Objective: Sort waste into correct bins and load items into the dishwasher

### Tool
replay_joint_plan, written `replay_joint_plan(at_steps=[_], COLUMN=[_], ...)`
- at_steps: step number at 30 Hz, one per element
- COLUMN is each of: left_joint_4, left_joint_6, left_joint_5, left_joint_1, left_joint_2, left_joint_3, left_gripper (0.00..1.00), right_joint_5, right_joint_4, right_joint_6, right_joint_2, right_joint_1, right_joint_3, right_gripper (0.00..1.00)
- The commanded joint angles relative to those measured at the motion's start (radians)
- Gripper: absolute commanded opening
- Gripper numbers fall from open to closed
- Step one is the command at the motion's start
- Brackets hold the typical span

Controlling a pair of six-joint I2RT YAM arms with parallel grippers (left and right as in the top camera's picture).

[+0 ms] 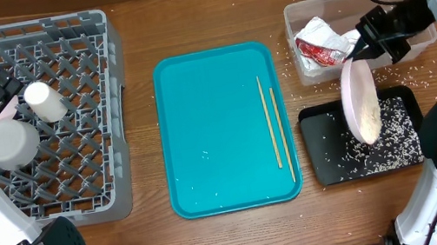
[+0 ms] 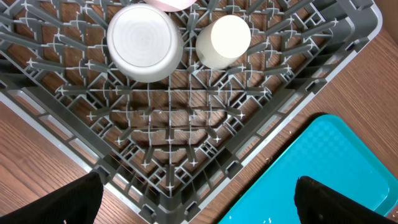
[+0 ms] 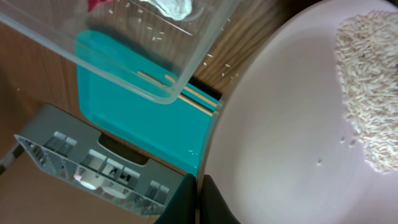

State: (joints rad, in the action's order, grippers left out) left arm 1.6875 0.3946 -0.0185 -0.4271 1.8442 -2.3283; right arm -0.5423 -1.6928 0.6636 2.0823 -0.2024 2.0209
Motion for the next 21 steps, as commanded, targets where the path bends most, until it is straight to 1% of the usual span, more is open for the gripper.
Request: replay_joint_plan(at_steps=[1, 6, 10, 14, 21], left_joint_4=[0.002, 0.002, 0.002, 0.002, 0.002], left_joint_6=[0.021, 0.021, 0.021, 0.021, 0.021], left_joint_5=[0.000, 0.000, 0.000, 0.000, 0.000], left_joint_1=[0.002, 0.002, 0.002, 0.002, 0.002], left_joint_2=[0.000, 0.000, 0.000, 0.000, 0.000], left_joint_3=[0.003, 0.003, 0.003, 0.003, 0.003], left_gripper=[1.00, 1.00, 1.00, 1.00, 1.00], right_joint_5=[-0.040, -0.052, -0.153, -0.213, -0.239], right_joint_4=[-0.002, -0.001, -0.002, -0.002, -0.002], right_joint_6=[-0.046, -0.079, -0.149, -0.176, -0.182], right_joint_2=[-0.038, -0.040, -0.040, -0.040, -0.040], right_joint_1=[-0.037, -0.065, -0.068, -0.068, -0.069], right_joint_3=[-0.054, -0.069, -0.069, -0.069, -0.069], right_gripper=[0.03, 0.03, 0.03, 0.04, 0.03])
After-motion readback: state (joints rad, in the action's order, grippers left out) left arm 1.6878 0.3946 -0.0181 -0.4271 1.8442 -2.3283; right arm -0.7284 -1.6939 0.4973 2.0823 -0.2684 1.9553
